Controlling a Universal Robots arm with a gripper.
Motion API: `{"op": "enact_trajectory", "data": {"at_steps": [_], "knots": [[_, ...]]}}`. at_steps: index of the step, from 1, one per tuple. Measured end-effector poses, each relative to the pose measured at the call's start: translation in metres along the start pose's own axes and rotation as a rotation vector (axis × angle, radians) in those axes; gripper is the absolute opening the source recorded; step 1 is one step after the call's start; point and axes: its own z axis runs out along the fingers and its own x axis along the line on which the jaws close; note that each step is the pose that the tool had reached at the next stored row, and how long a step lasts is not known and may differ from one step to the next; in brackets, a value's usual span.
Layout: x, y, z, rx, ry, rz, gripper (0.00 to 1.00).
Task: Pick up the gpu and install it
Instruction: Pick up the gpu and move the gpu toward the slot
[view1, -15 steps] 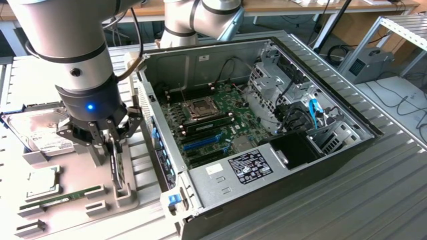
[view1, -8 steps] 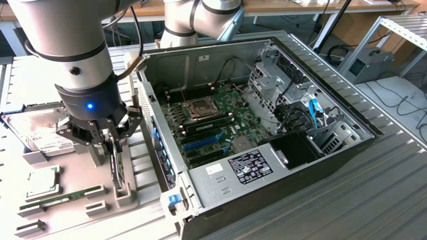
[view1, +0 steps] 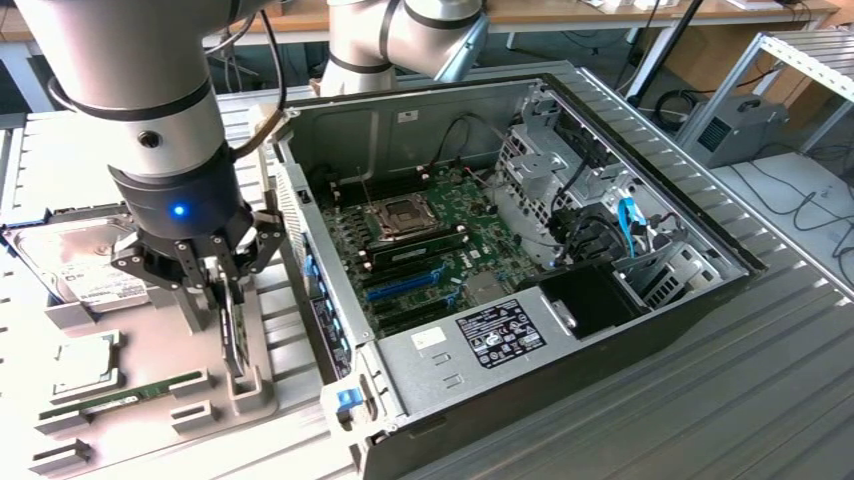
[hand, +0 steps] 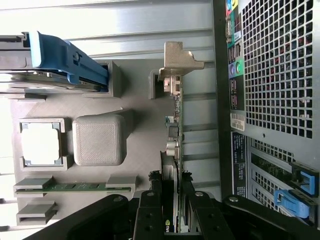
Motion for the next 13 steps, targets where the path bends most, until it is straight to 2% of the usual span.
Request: {"op": "enact_trajectory", "data": {"at_steps": [13], "knots": [[-0.0001,-0.0001,-0.0029,0.0000,0.0000,0.000,0.26]]}}
